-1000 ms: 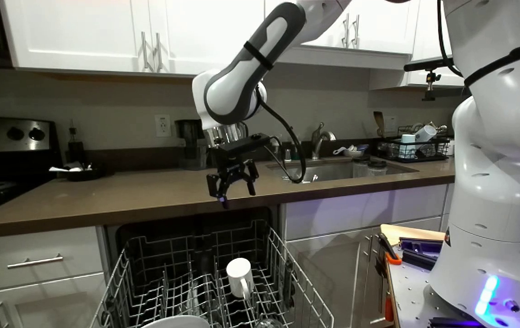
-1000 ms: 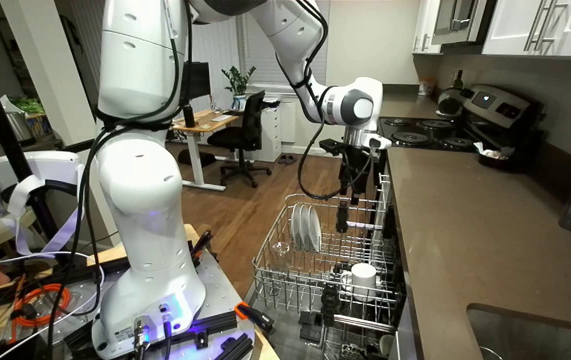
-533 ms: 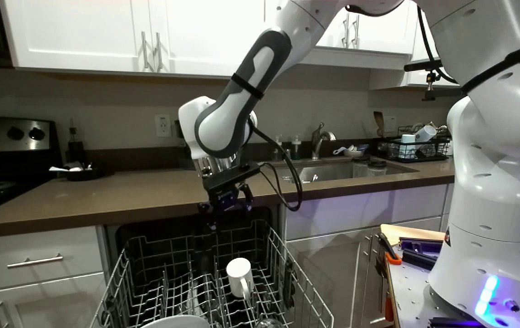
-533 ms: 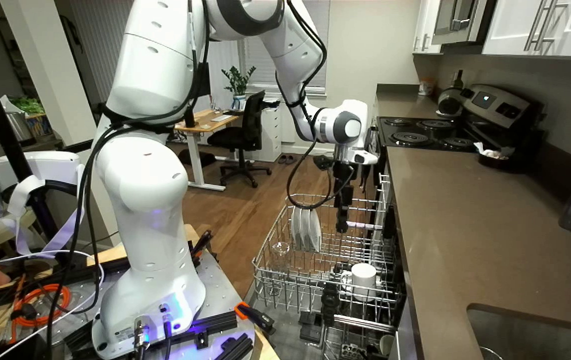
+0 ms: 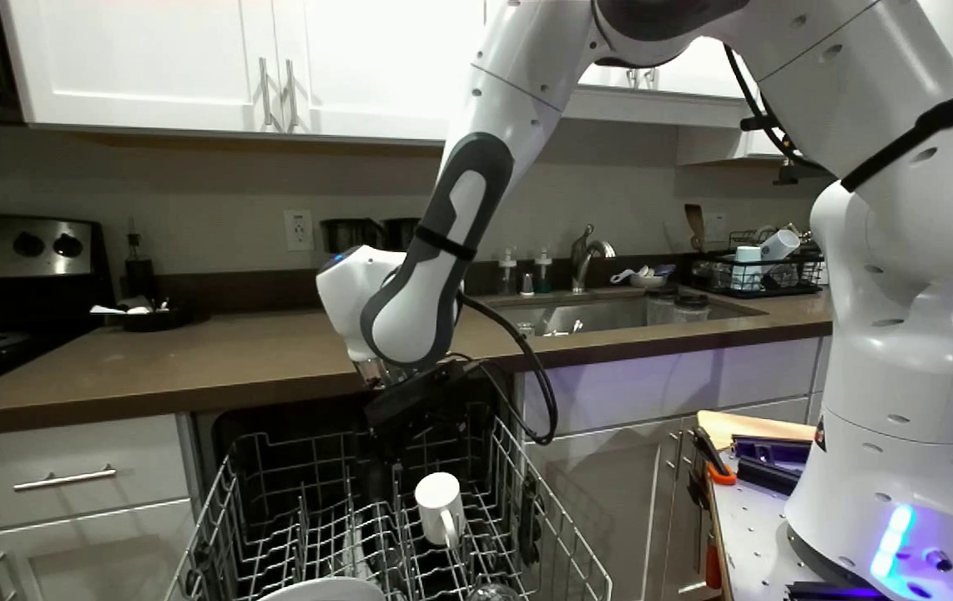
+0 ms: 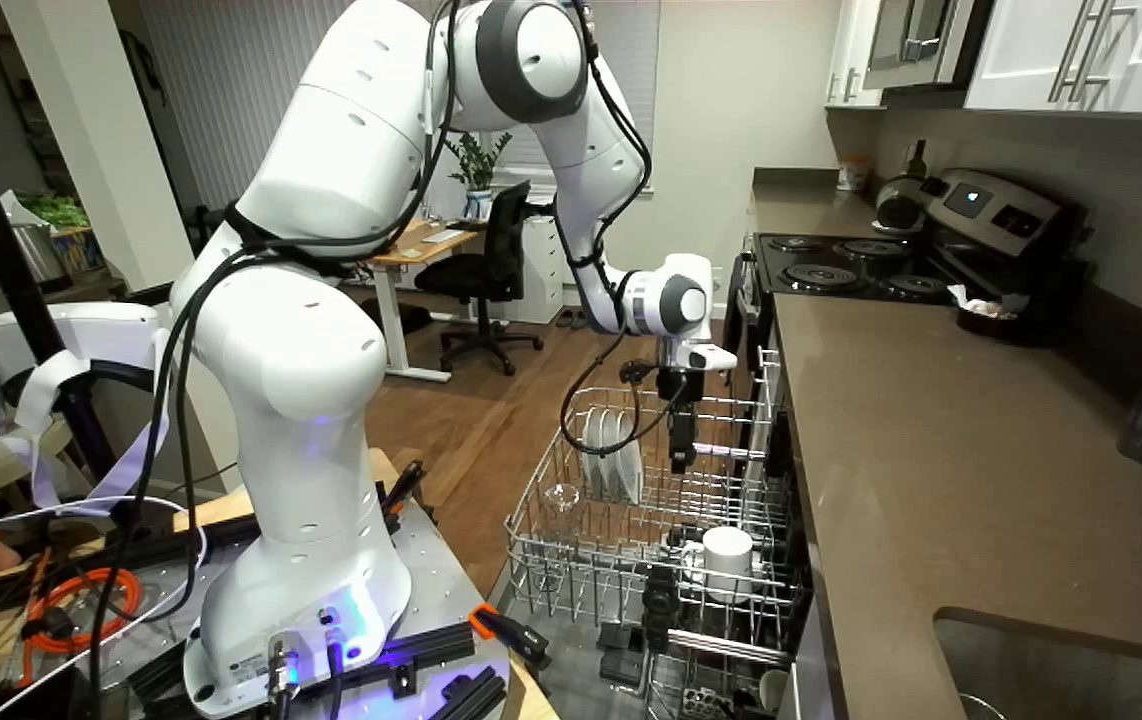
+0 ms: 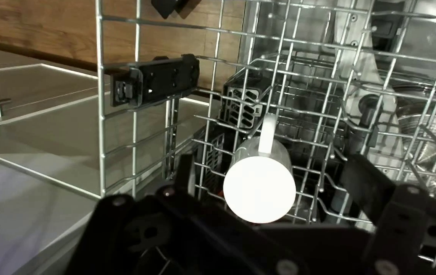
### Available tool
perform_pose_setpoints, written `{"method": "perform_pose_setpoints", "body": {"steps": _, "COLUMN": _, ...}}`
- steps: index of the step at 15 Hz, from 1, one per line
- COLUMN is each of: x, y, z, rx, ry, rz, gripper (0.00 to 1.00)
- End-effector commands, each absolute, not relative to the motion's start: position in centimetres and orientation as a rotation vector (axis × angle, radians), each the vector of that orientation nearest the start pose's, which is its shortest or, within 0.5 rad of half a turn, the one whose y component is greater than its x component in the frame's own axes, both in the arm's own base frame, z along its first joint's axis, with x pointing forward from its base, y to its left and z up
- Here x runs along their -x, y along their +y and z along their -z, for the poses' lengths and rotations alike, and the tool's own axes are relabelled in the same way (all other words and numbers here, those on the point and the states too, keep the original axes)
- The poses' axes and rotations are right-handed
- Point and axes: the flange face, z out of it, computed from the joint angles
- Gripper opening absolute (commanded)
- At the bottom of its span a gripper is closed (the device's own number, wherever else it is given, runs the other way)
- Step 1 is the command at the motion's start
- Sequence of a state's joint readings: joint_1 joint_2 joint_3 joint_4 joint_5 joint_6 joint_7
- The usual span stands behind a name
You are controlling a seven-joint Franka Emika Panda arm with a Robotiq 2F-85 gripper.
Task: Move the cups to the back left corner of the dishwater
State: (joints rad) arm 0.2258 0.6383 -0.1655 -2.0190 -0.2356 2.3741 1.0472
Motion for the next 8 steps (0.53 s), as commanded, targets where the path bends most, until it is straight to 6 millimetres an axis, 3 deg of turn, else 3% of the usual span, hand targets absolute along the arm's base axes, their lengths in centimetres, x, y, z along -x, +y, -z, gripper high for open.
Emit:
{"method": "perform_pose_setpoints", "body": {"steps": 1, "x": -56.0, "y": 0.8, "z": -9.4, "rx": 3.229, "ry": 1.324, "rz": -0.063, "gripper": 1.0}}
{"method": "perform_pose_setpoints", "body": {"steps": 5, "x": -55.9, "y": -1.1, "z": -7.0, "rx": 3.187, "ry": 1.328, "rz": 0.055, "gripper": 1.0}}
{"method": "perform_pose_setpoints", "body": {"steps": 8, "x": -55.4, "y": -1.3, "z": -5.1, "rx": 3.138, "ry": 1.347, "rz": 0.098, "gripper": 1.0}}
